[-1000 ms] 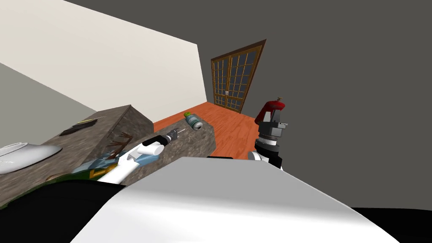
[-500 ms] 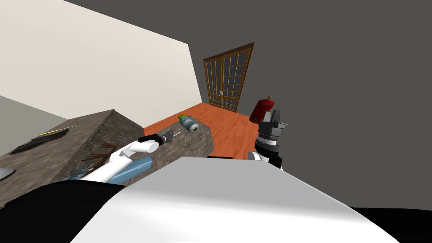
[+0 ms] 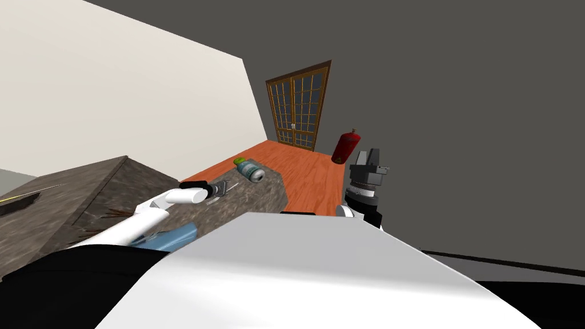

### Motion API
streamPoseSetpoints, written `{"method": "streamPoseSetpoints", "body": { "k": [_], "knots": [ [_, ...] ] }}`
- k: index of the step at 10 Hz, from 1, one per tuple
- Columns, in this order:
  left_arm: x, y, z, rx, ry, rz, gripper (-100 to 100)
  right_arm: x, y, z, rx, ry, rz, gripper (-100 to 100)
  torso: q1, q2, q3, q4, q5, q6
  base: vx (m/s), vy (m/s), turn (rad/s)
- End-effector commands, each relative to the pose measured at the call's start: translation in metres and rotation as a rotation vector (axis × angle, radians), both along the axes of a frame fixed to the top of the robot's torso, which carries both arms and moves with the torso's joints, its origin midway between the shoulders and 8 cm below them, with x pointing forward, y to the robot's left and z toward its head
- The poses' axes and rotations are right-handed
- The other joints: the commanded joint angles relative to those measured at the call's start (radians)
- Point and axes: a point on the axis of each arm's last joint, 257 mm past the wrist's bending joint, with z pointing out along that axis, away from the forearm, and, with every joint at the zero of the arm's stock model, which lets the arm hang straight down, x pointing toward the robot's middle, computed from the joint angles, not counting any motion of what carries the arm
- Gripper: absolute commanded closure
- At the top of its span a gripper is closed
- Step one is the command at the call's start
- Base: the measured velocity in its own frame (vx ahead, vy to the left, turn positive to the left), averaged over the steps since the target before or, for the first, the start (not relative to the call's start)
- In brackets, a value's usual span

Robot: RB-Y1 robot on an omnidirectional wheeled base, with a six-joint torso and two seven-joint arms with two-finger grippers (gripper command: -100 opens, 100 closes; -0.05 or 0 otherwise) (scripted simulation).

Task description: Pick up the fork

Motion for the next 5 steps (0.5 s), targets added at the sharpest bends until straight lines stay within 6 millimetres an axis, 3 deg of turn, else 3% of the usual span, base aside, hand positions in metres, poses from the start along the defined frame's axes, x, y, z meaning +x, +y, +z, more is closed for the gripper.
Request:
{"method": "streamPoseSetpoints", "body": {
  "k": [1, 2, 3, 4, 5],
  "knots": [
    [-0.011, 0.007, -0.004, -0.028, 0.043, 0.045, -100, 0.000, 0.000, 0.000, 0.000, 0.000, 0.000, 0, 0.000, 0.000, 0.000, 0.000, 0.000, 0.000, 0.001, 0.025, -0.114],
    [-0.022, 0.025, -0.004, -0.039, 0.079, 0.105, -100, 0.000, 0.000, 0.000, 0.000, 0.000, 0.000, 0, 0.000, 0.000, 0.000, 0.000, 0.000, -0.001, 0.000, 0.022, -0.202],
    [-0.026, 0.022, -0.007, -0.058, 0.095, 0.115, -100, 0.000, 0.000, 0.000, 0.000, 0.000, 0.000, 0, 0.000, 0.000, 0.000, 0.000, 0.000, 0.000, 0.000, 0.025, -0.106],
    [-0.041, 0.038, -0.007, -0.070, 0.135, 0.178, -100, 0.000, 0.000, 0.000, 0.000, 0.000, 0.000, 0, 0.000, 0.000, 0.000, 0.000, 0.000, -0.001, 0.000, 0.027, -0.178],
    [-0.043, 0.034, -0.009, -0.092, 0.143, 0.187, -100, 0.000, 0.000, 0.000, 0.000, 0.000, 0.000, 0, 0.000, 0.000, 0.000, 0.000, 0.000, -0.001, -0.001, 0.029, -0.096]
  ]
}}
